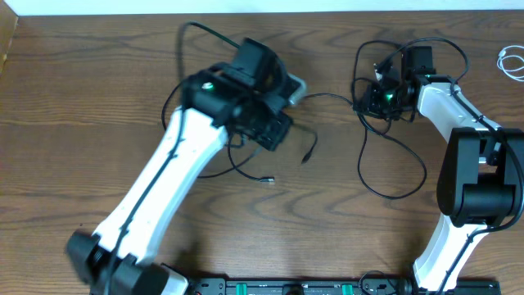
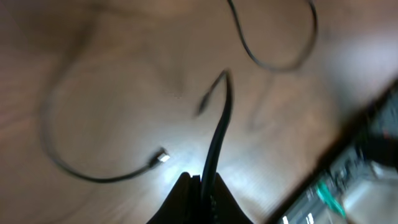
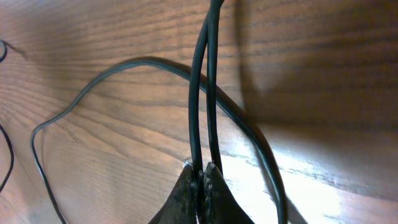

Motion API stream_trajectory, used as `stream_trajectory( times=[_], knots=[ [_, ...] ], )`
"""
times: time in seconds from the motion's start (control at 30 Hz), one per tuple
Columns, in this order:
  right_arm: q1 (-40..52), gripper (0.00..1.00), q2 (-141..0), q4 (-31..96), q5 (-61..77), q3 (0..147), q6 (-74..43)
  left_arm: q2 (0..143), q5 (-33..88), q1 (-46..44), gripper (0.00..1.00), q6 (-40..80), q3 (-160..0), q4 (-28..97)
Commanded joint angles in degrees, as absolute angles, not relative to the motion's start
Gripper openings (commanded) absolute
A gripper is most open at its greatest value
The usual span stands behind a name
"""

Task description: Untangle cables

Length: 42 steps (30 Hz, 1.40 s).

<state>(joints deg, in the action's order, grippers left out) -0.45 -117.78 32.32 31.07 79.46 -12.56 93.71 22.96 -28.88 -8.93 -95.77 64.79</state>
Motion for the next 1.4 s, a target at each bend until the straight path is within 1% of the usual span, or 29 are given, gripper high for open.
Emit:
stream_trajectory(
  times=[0.0,0.13,0.2,0.27,0.4,0.53,0.67,0.73,0.8,0.83,1.0,1.07,1.1,1.13,1.17,1.23,1.27,1.37],
  knots=[
    [-0.23,0.03,-118.04,34.28,30.44,80.03,-12.03,88.9,12.58,-24.86,0.07,0.36,-96.25,63.2],
    [0.12,0.05,-118.04,35.79,30.39,80.03,-10.09,90.13,5.19,-20.1,0.08,7.81,-95.85,63.57],
    [0.49,0.07,-118.04,36.01,30.37,80.03,-9.54,91.42,-0.82,-17.23,0.07,12.78,-95.53,63.83],
    [0.82,0.1,-118.04,36.23,30.39,80.03,-9.23,92.92,-3.84,-14.11,0.07,15.42,-95.31,63.7],
    [0.97,0.14,-118.04,36.56,30.37,80.03,-8.05,97.73,-3.92,-8.51,0.07,15.27,-94.89,61.76],
    [1.52,0.18,-118.04,36.6,30.33,80.03,-7.07,104.86,-3.99,-4.56,0.07,11.64,-94.89,58.26],
    [2.13,0.21,-118.04,36.6,29.93,80.03,-6.5,110.48,-4.14,-1.89,0.08,11.64,-94.89,54.41],
    [2.26,0.22,-118.04,36.62,29.91,80.03,-5.87,112.64,-4.14,-1.02,0.17,11.64,-94.89,53.39],
    [2.22,0.24,-118.04,36.67,29.85,80.03,-5.41,114.69,-4.12,-0.27,0.31,10.87,-94.89,53.01],
    [2.13,0.25,-118.04,36.67,29.71,80.03,-5.06,115.02,-4.12,-0.14,0.36,9.98,-94.91,53.04],
    [2.31,0.28,-118.04,36.51,28.82,80.03,-5.04,114.15,-4.16,-0.05,0.5,5.37,-95.44,52.8],
    [2.35,0.29,-118.04,36.42,28.82,80.03,-5.04,113.3,-4.16,0.01,0.52,3.86,-95.72,52.16],
    [2.39,0.29,-118.04,36.42,28.82,80.03,-5.04,112.84,-4.12,0.05,0.52,3.09,-95.74,51.68],
    [2.48,0.29,-118.04,36.42,28.82,80.03,-5.04,112.53,-4.12,0.05,0.46,2.9,-95.74,51.42],
    [2.57,0.29,-118.04,36.42,28.82,80.03,-5.04,112.33,-4.08,0.05,0.37,2.79,-95.74,51.27],
    [2.63,0.29,-118.04,36.29,28.82,80.03,-5.04,112.29,-2.83,0.03,0.22,2.66,-95.74,51.62],
    [2.72,0.29,-118.04,36.14,28.82,80.03,-5.04,112.29,0.08,0.03,0.08,2.11,-95.74,52.75],
    [2.79,0.29,-118.04,36.16,28.82,80.03,-5.04,112.29,5.89,0.01,0.08,1.91,-95.74,54.3]
  ],
)
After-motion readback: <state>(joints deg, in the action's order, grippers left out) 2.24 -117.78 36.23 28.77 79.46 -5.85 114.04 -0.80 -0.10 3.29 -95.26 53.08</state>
